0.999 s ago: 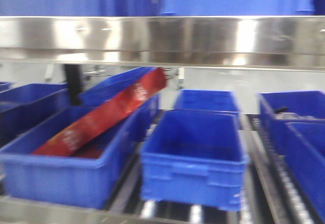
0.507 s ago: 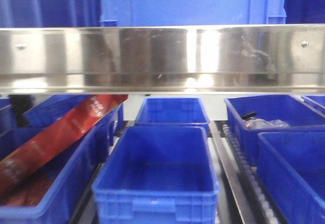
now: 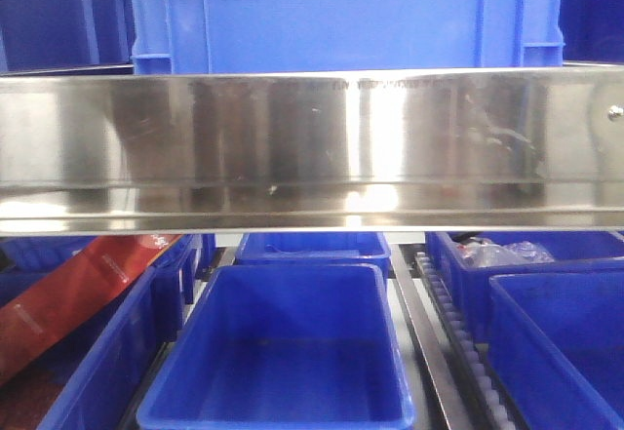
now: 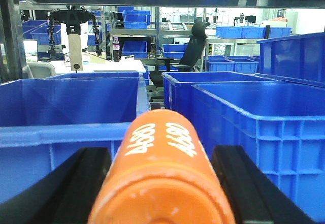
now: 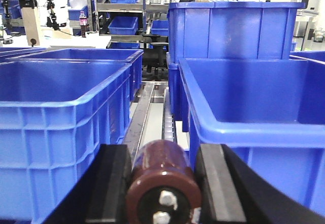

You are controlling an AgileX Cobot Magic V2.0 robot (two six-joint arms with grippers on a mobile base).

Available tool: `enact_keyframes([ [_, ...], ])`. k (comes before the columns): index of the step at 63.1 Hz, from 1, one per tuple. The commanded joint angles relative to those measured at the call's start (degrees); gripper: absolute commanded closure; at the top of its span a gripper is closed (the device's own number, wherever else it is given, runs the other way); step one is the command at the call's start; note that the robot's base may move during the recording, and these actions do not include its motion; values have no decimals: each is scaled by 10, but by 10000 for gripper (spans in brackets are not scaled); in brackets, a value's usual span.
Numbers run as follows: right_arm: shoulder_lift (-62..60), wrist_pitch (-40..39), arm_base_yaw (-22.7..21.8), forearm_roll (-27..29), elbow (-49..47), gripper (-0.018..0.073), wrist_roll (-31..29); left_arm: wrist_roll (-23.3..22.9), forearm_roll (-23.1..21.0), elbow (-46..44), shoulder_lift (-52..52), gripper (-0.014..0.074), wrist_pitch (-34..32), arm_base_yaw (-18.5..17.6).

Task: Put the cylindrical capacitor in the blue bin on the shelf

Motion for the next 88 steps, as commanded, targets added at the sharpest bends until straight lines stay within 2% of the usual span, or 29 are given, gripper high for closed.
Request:
enact_keyframes([
  [1, -1, -17, 1, -4, -1, 721, -2, 2, -3, 0, -4, 708, -13, 2],
  [63, -1, -17, 1, -4, -1, 721, -2, 2, -3, 0, -4, 708, -13, 2],
  [81, -1, -36, 1, -1, -1, 721, -2, 2, -3, 0, -4, 708, -33, 2],
  [88, 4, -78, 2, 10, -3, 721, -2, 2, -9, -6, 10, 708, -48, 2],
])
